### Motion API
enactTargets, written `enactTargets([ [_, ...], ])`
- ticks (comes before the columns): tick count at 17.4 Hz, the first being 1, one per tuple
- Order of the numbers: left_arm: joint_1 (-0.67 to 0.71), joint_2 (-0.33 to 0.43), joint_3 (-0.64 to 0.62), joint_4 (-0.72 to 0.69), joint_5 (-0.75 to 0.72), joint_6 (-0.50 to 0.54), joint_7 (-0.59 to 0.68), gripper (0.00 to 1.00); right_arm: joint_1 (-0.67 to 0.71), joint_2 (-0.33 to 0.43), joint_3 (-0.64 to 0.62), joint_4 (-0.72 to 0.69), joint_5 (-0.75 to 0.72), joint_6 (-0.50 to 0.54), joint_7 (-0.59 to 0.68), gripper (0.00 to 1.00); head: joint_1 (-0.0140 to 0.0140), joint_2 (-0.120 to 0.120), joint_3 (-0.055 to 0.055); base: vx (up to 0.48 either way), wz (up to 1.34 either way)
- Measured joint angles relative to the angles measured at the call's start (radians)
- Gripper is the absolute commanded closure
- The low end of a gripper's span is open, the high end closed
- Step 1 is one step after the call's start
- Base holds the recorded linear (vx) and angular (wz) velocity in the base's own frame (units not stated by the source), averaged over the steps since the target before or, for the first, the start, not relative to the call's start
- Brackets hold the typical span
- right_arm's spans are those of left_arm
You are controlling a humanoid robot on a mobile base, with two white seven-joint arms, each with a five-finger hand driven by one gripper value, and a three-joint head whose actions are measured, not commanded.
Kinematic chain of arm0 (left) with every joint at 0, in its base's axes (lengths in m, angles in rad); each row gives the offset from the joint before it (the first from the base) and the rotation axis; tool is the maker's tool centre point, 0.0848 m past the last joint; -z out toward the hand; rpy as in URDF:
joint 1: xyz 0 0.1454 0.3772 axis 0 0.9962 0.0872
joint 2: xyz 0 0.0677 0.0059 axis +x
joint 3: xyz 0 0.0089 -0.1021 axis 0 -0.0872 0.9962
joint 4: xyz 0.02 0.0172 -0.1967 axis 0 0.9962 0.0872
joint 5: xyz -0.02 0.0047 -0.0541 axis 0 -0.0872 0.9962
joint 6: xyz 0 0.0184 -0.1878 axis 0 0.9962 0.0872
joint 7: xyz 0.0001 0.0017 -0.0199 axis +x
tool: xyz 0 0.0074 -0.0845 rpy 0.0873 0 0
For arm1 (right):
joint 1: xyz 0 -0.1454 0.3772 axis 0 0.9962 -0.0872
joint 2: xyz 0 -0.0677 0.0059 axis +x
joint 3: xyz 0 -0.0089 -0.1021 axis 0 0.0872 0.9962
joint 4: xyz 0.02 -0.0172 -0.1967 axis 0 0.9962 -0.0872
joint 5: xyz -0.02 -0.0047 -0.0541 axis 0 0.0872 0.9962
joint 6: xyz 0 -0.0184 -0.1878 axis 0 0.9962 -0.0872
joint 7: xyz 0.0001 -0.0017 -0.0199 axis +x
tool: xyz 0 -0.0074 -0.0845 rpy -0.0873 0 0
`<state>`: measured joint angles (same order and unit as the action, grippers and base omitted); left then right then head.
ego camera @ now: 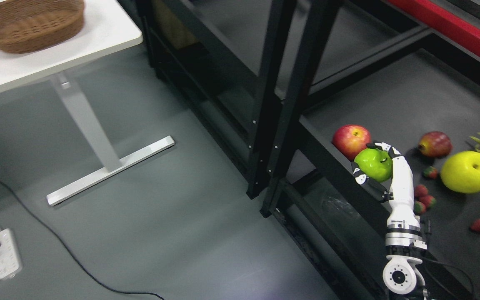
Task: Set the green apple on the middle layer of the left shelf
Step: 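Lower the green apple onto the shelf tray with the right hand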
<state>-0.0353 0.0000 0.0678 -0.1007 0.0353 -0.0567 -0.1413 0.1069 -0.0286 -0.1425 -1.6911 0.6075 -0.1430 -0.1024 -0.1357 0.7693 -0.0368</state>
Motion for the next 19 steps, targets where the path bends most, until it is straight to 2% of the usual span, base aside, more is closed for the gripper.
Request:
enactTargets([
  [7,0.0,0.0,0.0,0.0,0.0,0.0,0.0,0.0,-0.009,-0.063,-0.077,0.016,0.001,0.057,0.005,0.99,0.0,0.0,0.0,0.102,-0.79],
  [11,0.0,0.0,0.0,0.0,0.0,0.0,0.0,0.0,-0.063,-0.094,-0.099,0.064,0.008,0.075,0.012,0.98,0.0,0.0,0.0,0.148,-0.7],
  [19,0.0,0.0,0.0,0.0,0.0,0.0,0.0,0.0,-0.215,-0.119,-0.032,0.219,0.017,0.085,0.038,0.98,0.0,-0.001,0.0,0.113,-0.46],
])
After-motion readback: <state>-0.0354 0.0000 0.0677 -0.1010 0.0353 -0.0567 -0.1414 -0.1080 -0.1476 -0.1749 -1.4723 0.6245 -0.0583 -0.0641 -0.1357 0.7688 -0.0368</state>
